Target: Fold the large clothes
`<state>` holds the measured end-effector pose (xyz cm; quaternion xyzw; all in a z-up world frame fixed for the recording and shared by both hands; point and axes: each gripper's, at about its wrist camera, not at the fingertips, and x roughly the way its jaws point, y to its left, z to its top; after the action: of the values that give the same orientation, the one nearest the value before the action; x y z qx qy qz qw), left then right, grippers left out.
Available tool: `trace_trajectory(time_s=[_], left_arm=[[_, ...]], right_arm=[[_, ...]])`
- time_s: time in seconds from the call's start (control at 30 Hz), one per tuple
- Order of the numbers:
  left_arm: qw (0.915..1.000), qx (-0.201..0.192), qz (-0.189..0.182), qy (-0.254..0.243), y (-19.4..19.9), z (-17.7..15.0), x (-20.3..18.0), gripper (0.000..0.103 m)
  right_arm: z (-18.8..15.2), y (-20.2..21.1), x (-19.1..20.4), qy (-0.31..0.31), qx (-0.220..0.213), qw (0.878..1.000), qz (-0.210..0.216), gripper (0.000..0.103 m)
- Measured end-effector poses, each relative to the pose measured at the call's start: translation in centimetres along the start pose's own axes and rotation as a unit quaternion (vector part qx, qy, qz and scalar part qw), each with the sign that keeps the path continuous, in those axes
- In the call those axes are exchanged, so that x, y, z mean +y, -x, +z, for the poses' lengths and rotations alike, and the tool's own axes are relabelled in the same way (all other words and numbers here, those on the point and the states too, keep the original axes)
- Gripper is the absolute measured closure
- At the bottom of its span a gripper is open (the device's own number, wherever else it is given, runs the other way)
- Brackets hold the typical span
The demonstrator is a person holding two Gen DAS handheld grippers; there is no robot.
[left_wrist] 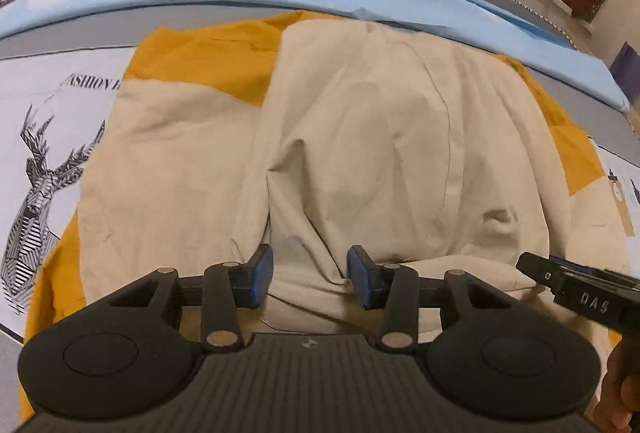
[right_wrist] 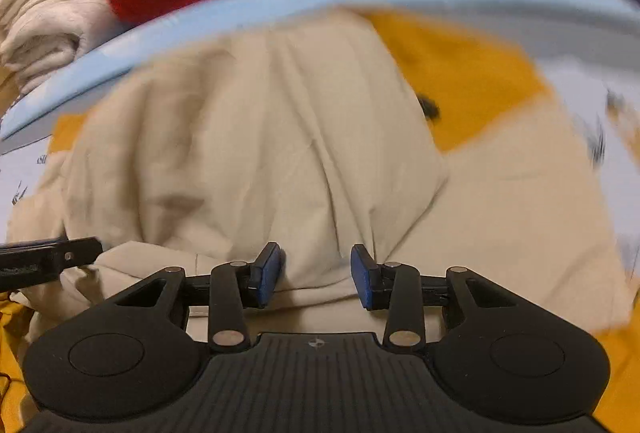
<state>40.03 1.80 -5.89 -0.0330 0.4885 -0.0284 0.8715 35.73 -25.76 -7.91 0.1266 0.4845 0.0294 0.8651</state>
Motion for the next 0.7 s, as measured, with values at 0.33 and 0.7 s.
trace_trajectory(time_s=[0.33, 0.7], left_arm=[[0.993, -0.106, -0.047, 0.021, 5.8, 2.6, 1.0, 0.055], [0.9994, -0.034, -0.007, -0.004, 1.0, 1.6, 0.0, 0.063]], right_arm=[[1.2, 2.1, 0.6, 0.002, -0.009, 1.0, -0.015, 0.062], [-0.3, 1.8, -0.2, -0.028, -0.007, 1.0, -0.007, 0.057]])
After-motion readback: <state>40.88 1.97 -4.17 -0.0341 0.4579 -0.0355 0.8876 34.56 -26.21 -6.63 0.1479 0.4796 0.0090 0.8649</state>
